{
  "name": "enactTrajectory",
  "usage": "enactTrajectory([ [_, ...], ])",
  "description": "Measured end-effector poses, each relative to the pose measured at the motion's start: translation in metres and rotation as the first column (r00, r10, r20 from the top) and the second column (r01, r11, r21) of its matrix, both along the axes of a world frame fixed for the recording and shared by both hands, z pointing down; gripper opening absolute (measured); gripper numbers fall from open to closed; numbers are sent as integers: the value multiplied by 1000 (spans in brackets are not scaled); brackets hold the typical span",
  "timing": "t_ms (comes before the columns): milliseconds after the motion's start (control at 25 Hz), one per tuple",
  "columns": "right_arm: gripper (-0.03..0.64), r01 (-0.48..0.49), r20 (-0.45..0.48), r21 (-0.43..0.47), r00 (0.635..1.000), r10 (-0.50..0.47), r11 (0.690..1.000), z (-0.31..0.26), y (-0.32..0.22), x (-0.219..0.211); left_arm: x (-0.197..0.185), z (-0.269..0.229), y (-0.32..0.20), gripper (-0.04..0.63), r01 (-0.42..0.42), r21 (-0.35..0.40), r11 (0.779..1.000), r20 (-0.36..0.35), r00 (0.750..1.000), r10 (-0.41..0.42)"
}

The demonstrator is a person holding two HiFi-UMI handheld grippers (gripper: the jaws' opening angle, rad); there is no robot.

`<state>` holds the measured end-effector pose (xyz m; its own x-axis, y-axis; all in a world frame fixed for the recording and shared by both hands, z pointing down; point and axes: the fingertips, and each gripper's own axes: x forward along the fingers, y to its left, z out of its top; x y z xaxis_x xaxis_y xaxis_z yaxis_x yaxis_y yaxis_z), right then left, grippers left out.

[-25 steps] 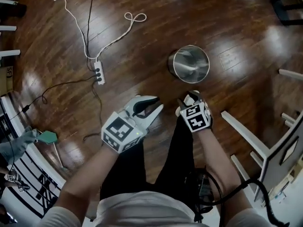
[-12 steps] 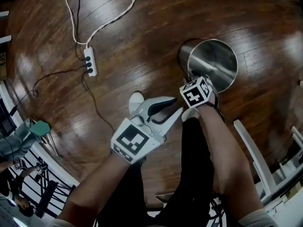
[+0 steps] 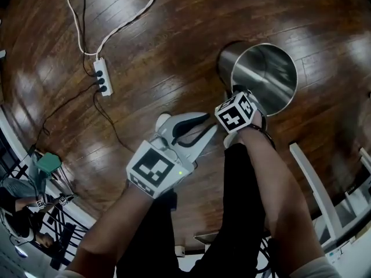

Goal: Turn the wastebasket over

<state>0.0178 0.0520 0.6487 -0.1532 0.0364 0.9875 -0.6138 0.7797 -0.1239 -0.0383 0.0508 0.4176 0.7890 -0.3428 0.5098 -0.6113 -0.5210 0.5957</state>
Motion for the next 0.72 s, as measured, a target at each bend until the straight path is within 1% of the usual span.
enactTrajectory([
  [160,29,-11,9,-19,1000,11,1000,-1,2,0,3,0,-5,69,-15,3,1000,-1,1000,15],
  [280,28,-6,9,-20,1000,6,1000,-2,0,2,4,0,-9,69,-11,1,1000,-6,1000,11],
  [400,26,-24,47,-7,999,24,1000,-16,-11,7,0,0,-12,69,2,-7,1000,-7,1000,-2],
  [480,26,-67,118,-11,991,68,998,-36,-20,9,-4,1,-11,69,4,-18,1000,5,1000,-3],
  [560,26,-120,212,-27,969,123,992,-58,-33,9,-8,4,-11,69,-4,-26,1000,21,1000,5],
  [640,28,-173,301,-56,936,182,983,-77,-45,12,-8,9,-11,69,-30,-27,999,40,999,31],
  [720,26,-219,395,-109,885,245,970,-96,-53,15,-7,13,-13,69,-45,-28,999,56,997,47],
])
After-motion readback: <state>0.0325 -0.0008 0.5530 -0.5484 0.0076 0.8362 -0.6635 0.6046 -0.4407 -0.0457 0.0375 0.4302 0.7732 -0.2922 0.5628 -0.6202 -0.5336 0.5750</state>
